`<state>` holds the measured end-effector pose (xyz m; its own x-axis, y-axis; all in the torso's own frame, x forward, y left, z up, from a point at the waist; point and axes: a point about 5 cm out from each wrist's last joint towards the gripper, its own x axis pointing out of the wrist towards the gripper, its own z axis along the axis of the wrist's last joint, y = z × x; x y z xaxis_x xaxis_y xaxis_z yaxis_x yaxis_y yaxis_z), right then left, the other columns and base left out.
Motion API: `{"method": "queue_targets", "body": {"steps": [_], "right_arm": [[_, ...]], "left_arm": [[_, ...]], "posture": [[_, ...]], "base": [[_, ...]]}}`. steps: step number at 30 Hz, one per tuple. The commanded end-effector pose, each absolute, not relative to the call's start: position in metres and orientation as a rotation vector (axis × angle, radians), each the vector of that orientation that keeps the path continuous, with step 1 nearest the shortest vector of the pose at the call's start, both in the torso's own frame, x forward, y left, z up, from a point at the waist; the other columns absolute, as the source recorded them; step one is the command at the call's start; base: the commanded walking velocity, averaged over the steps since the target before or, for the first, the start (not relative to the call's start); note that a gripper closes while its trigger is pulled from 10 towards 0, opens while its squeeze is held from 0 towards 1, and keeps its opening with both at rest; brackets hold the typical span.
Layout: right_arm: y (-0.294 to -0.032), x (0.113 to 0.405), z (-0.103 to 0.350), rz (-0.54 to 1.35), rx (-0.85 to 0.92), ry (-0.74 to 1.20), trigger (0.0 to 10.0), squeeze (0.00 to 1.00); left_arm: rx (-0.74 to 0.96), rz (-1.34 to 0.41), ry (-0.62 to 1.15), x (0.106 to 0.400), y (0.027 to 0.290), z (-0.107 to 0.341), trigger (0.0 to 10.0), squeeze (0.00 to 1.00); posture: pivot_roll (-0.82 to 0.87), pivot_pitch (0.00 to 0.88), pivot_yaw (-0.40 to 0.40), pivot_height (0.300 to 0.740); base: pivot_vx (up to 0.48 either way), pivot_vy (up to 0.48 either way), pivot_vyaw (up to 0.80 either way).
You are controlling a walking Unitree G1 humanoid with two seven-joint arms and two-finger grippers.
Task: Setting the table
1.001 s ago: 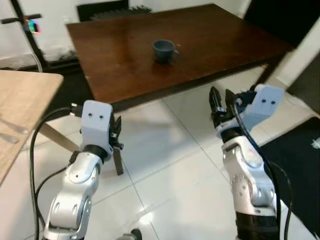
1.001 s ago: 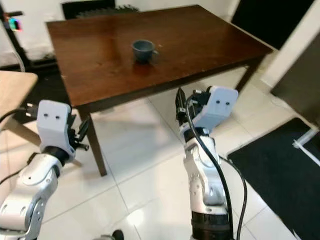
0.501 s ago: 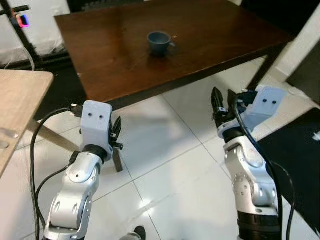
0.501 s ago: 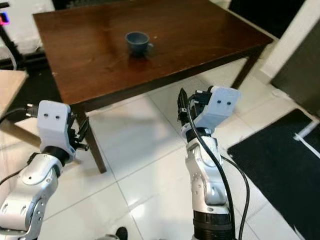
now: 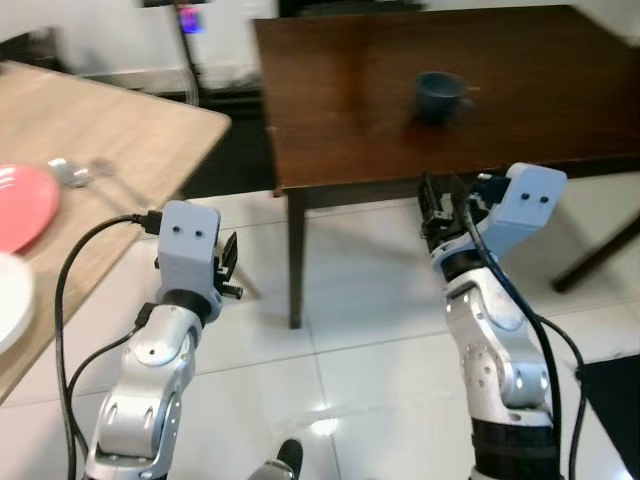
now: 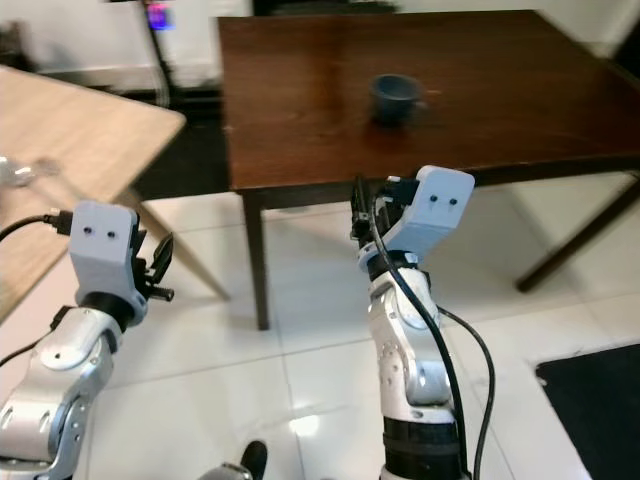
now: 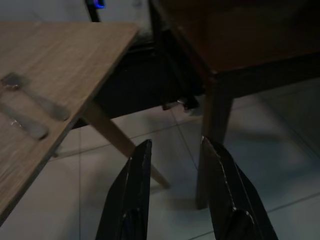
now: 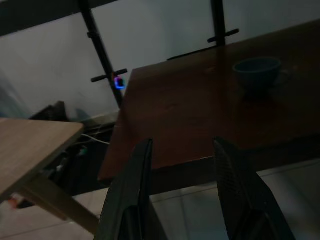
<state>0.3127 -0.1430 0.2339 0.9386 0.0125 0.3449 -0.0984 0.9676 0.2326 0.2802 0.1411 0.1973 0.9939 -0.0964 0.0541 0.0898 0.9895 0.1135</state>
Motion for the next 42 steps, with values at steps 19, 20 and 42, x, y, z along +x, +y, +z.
{"method": "queue_targets", "body": {"steps": [19,20,42], "right_arm": [[-0.142,0.312,0.228,0.049,0.254,-0.326,10.0,0.0],[-0.142,0.312,0.228,0.05,0.254,-0.326,10.0,0.0],[-0.142,0.312,0.23,0.044,0.282,-0.342,10.0,0.0]], "left_arm": [[0.125,-0.08,-0.028,0.28,0.145,0.193,10.0,0.0],[0.127,-0.078,-0.027,0.28,0.145,0.193,10.0,0.0],[0.282,-0.046,-0.081,0.297,0.176,0.22,10.0,0.0]], "posture": [[0.06,0.136,0.041,0.74],[0.06,0.136,0.041,0.74],[0.07,0.126,0.045,0.74]], "base": [[0.0,0.0,0.78],[0.0,0.0,0.78],[0.026,0.0,0.52]]}}
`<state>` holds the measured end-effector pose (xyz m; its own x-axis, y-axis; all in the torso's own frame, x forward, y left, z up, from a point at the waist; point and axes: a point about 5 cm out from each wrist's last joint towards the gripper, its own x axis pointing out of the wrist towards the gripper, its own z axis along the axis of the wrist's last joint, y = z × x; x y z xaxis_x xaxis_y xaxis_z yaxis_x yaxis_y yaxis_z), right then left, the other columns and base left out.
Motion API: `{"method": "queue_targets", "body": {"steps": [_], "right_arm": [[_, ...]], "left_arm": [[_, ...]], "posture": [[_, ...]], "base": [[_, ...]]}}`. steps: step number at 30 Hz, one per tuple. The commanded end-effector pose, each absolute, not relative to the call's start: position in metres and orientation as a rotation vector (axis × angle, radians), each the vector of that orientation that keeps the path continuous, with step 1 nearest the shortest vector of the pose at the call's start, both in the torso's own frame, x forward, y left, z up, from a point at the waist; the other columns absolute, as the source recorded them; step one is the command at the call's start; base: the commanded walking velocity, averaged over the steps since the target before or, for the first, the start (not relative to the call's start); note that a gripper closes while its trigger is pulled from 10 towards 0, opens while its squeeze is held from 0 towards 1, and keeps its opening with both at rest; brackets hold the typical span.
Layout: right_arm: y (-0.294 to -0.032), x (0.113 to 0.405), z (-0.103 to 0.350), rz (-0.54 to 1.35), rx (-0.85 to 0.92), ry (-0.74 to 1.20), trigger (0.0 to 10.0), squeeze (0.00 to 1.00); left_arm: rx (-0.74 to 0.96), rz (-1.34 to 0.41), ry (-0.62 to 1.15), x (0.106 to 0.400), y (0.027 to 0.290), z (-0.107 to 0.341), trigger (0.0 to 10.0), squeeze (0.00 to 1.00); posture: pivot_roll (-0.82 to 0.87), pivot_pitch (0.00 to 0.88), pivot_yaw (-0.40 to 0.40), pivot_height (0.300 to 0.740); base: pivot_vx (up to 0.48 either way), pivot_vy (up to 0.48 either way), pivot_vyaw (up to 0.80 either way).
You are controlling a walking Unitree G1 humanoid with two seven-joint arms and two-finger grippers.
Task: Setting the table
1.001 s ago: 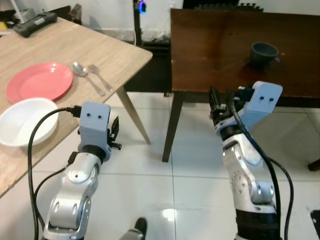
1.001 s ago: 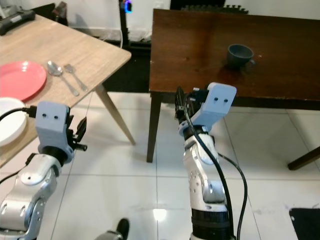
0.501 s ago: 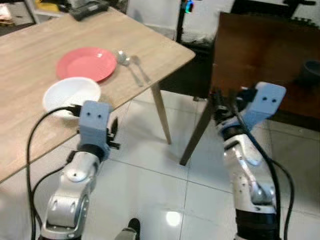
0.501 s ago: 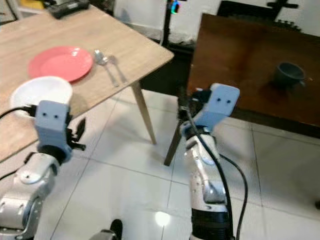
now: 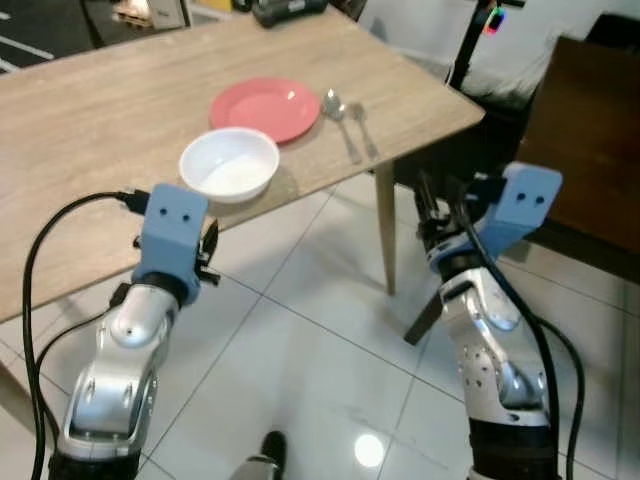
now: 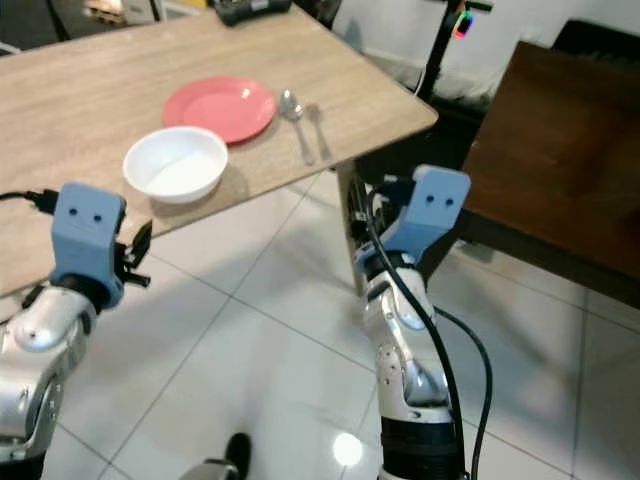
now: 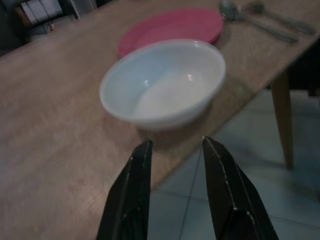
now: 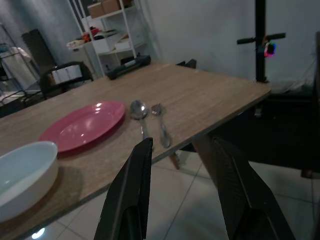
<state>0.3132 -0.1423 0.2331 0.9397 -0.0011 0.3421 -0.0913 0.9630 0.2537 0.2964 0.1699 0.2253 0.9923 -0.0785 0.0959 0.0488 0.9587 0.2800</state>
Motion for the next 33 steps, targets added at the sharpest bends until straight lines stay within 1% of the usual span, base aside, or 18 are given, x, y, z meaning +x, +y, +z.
{"method": "queue_targets", "body": {"steps": [1,5,25,28,33], "right_arm": [[-0.142,0.3124,0.2305,0.044,0.282,-0.342,10.0,0.0],[-0.1415,0.3122,0.2313,0.046,0.283,-0.347,10.0,0.0],[-0.1465,0.3117,0.2295,0.028,0.282,-0.345,10.0,0.0],[-0.1478,0.3121,0.2296,0.024,0.281,-0.345,10.0,0.0],[-0.1484,0.3124,0.2297,0.022,0.279,-0.346,10.0,0.0]], "left_arm": [[0.283,-0.04,-0.088,0.2976,0.1778,0.2215,10.0,0.0],[0.294,-0.009,-0.096,0.3024,0.1834,0.2254,10.0,0.0],[0.294,-0.039,-0.121,0.3017,0.1773,0.2264,10.0,0.0],[0.301,-0.051,-0.13,0.3009,0.1752,0.227,10.0,0.0],[0.308,-0.057,-0.128,0.3005,0.1747,0.2262,10.0,0.0]], "posture": [[0.07,0.126,0.045,0.74],[0.06,0.126,0.045,0.74],[0.06,0.132,0.04,0.74],[0.06,0.132,0.04,0.74],[0.06,0.129,0.039,0.74]], "base": [[0.289,0.0,0.0],[0.48,0.0,0.0],[0.479,0.0,0.0],[0.265,0.0,0.0],[0.0,0.0,0.0]]}}
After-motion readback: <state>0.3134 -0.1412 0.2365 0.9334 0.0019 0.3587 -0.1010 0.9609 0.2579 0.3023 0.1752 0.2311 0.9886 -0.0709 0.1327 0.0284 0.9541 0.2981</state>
